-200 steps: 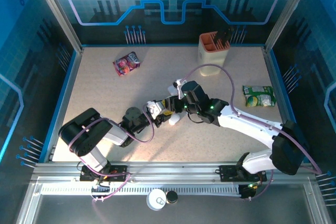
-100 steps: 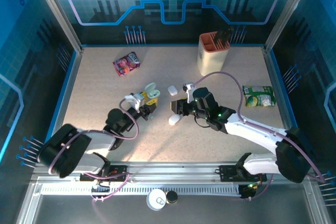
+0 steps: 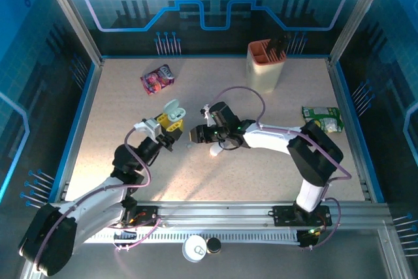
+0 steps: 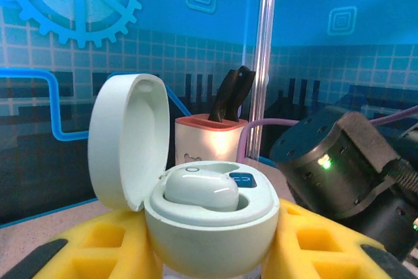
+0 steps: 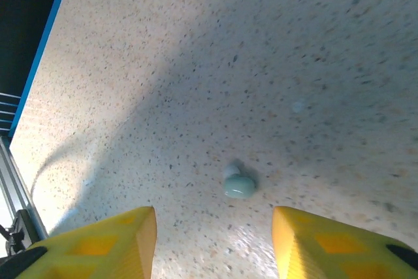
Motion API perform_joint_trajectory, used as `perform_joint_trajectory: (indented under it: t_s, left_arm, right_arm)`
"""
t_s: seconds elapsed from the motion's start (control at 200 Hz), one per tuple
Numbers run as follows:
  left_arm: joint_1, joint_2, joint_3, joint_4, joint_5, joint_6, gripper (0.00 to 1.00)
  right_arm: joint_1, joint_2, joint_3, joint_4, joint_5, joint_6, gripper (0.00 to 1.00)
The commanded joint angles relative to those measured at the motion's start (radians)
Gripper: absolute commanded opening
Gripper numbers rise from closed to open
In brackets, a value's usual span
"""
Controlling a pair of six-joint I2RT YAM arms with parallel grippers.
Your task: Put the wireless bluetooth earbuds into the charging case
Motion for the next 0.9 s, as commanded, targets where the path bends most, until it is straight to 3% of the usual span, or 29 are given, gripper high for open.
perform_joint_trajectory:
  t_s: [0.0, 0.21, 0.415, 0.59, 0.89]
  left_arm:
    - [0.005, -0.016, -0.007, -0.072, -0.021, 0.008, 0.35]
    - [0.006, 0.035, 0.0, -0.059, -0.014, 0.002, 0.36]
    - [0.005, 0.076, -0.002, -0.02, -0.007, -0.003, 0.36]
    - [0.005, 0.078, 0.0, -0.021, -0.005, 0.004, 0.36]
    - [0.005, 0.068, -0.007, -0.036, -0.009, 0.01, 0.37]
  right_arm:
    - [0.027, 0.065, 0.015, 0.07, -0.045, 0.138, 0.48]
    - [0.091, 0.147, 0.012, 0.168, -0.003, 0.291, 0.47]
    - [0.124, 0.176, 0.032, 0.085, 0.117, 0.353, 0.47]
    - [0.122, 0.205, 0.089, -0.012, 0.148, 0.349, 0.47]
    - [0.094, 0.253, 0.116, 0.013, 0.143, 0.343, 0.44]
